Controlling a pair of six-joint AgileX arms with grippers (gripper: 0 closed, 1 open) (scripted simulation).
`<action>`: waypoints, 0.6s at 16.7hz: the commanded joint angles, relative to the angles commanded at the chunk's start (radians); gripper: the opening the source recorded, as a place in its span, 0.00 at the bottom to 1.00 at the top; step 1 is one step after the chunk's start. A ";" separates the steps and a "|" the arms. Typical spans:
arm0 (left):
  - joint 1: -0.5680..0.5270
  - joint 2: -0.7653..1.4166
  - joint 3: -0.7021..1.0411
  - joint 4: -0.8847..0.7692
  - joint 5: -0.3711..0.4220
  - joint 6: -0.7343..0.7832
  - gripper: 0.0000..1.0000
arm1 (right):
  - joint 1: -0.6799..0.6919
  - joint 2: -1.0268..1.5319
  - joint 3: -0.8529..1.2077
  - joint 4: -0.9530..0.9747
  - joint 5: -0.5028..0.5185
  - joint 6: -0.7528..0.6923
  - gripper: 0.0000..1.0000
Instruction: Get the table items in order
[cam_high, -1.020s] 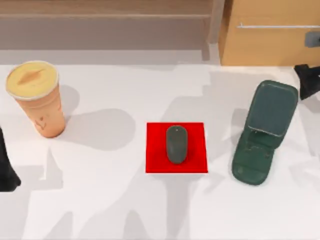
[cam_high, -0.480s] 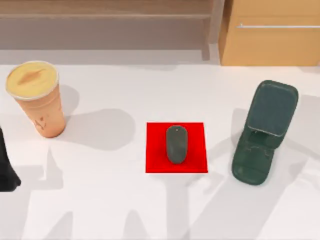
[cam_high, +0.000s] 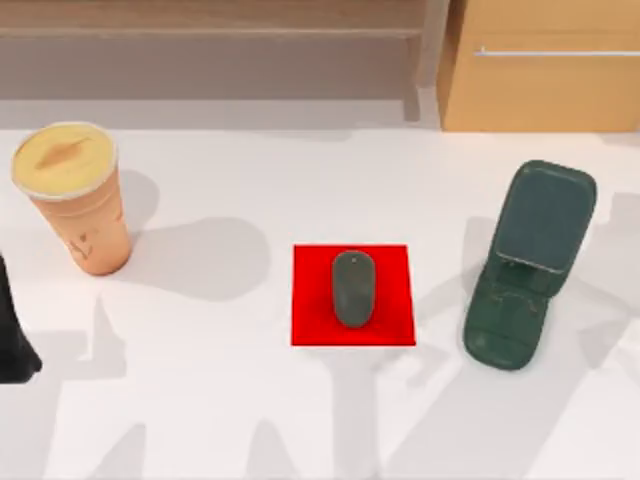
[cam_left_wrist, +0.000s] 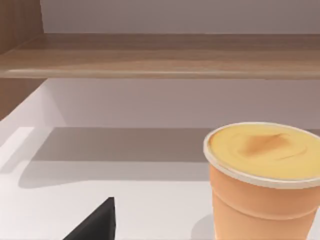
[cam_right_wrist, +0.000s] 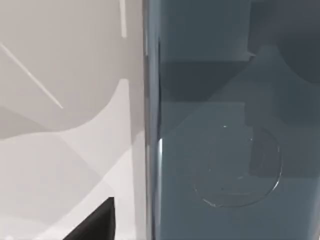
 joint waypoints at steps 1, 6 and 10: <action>0.000 0.000 0.000 0.000 0.000 0.000 1.00 | 0.000 0.011 -0.021 0.034 0.000 0.001 1.00; 0.000 0.000 0.000 0.000 0.000 0.000 1.00 | 0.002 0.068 -0.118 0.192 0.001 0.003 1.00; 0.000 0.000 0.000 0.000 0.000 0.000 1.00 | 0.002 0.069 -0.121 0.195 0.001 0.003 1.00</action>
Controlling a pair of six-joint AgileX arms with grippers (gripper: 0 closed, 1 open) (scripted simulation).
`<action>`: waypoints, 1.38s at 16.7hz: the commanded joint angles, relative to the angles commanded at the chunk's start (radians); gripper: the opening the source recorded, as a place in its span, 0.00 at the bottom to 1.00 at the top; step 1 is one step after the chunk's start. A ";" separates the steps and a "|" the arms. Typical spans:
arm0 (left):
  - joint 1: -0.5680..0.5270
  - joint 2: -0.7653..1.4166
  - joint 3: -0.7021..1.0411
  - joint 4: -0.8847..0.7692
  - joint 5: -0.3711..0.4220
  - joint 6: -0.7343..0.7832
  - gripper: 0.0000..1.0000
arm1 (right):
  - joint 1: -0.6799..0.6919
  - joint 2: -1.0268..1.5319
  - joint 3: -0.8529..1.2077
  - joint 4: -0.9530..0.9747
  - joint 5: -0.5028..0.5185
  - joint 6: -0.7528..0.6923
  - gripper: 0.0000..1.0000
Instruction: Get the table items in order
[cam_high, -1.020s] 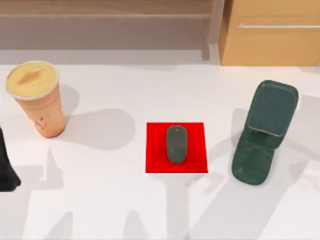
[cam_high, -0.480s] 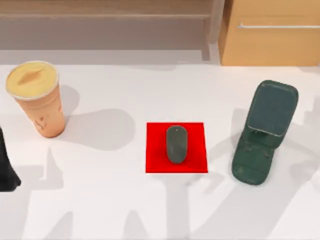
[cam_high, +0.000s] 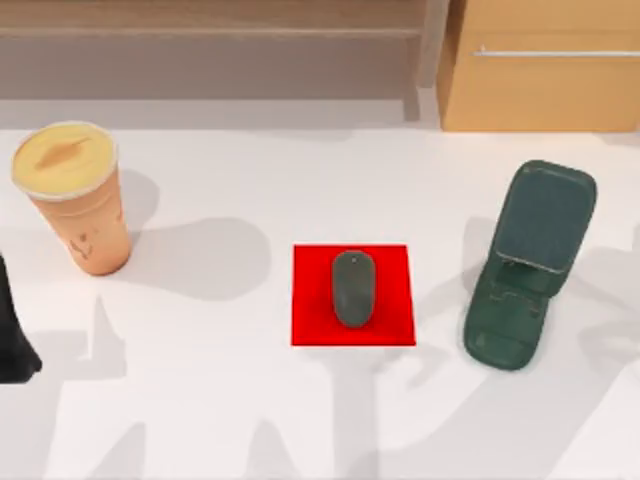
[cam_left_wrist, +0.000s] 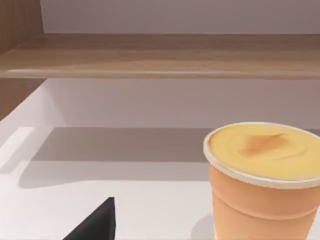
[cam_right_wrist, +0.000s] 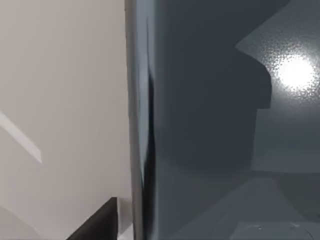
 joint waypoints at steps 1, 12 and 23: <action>0.000 0.000 0.000 0.000 0.000 0.000 1.00 | 0.000 0.000 0.000 0.000 0.000 0.000 0.92; 0.000 0.000 0.000 0.000 0.000 0.000 1.00 | 0.000 0.000 0.000 0.000 0.000 0.000 0.10; 0.000 0.000 0.000 0.000 0.000 0.000 1.00 | 0.000 -0.020 0.006 -0.015 -0.004 0.005 0.00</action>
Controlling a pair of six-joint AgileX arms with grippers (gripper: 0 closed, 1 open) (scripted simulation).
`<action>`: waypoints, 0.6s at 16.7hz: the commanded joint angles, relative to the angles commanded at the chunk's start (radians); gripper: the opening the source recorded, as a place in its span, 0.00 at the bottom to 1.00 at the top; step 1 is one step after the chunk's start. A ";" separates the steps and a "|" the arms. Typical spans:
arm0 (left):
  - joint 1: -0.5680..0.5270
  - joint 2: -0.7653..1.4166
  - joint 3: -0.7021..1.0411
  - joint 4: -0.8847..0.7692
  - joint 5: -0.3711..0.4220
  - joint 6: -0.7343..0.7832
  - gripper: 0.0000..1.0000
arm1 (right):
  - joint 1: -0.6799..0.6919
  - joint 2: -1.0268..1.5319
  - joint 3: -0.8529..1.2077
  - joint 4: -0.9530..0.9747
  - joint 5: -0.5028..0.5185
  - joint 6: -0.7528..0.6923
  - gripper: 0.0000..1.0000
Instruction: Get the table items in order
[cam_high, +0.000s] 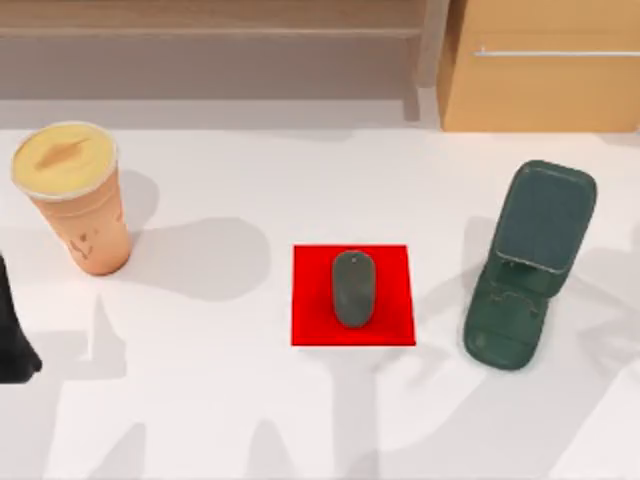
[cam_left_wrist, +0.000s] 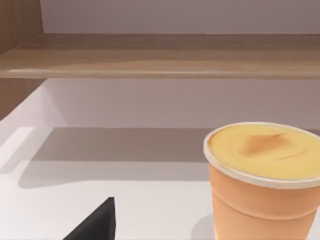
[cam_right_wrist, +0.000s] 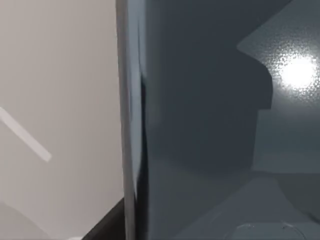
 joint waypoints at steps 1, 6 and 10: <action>0.000 0.000 0.000 0.000 0.000 0.000 1.00 | 0.000 -0.006 0.010 -0.013 0.000 -0.001 0.00; 0.000 0.000 0.000 0.000 0.000 0.000 1.00 | 0.000 -0.039 0.055 -0.097 0.000 -0.001 0.00; 0.000 0.000 0.000 0.000 0.000 0.000 1.00 | 0.000 -0.035 0.053 -0.095 0.000 0.001 0.00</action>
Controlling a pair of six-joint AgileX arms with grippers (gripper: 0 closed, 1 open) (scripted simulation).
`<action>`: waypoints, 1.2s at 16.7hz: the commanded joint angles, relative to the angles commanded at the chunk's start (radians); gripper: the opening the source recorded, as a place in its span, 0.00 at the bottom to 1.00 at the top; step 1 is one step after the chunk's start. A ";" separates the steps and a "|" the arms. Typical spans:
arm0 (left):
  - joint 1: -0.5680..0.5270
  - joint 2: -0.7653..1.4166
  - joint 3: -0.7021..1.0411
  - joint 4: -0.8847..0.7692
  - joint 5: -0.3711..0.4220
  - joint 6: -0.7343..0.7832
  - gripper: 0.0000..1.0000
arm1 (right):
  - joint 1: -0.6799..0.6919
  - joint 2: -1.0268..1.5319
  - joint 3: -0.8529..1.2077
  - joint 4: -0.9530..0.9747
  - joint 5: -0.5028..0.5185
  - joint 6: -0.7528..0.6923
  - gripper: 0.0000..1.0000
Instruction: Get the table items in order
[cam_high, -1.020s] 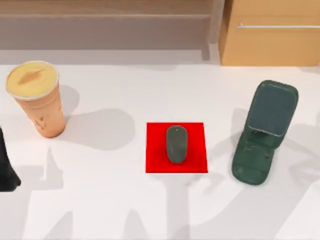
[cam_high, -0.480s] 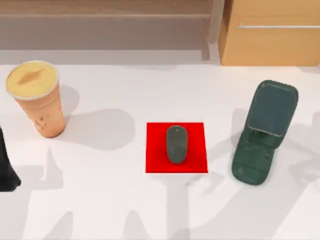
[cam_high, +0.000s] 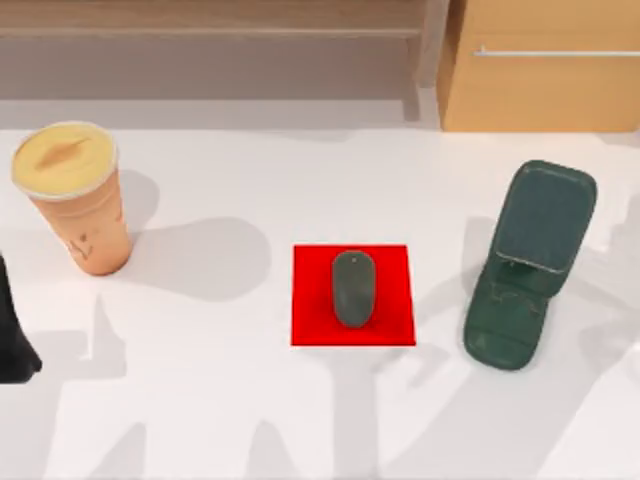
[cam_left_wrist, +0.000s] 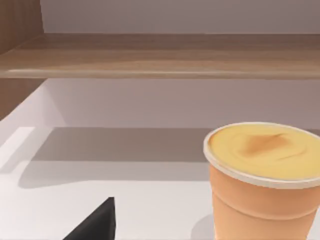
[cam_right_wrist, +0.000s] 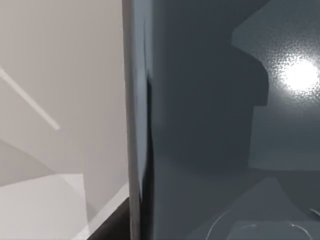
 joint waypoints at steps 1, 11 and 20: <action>0.000 0.000 0.000 0.000 0.000 0.000 1.00 | 0.009 -0.006 0.002 0.000 0.006 0.010 0.00; 0.000 0.000 0.000 0.000 0.000 0.000 1.00 | 0.477 -0.338 0.028 0.009 0.360 0.678 0.00; 0.000 0.000 0.000 0.000 0.000 0.000 1.00 | 1.034 -0.633 -0.149 0.043 0.796 1.608 0.00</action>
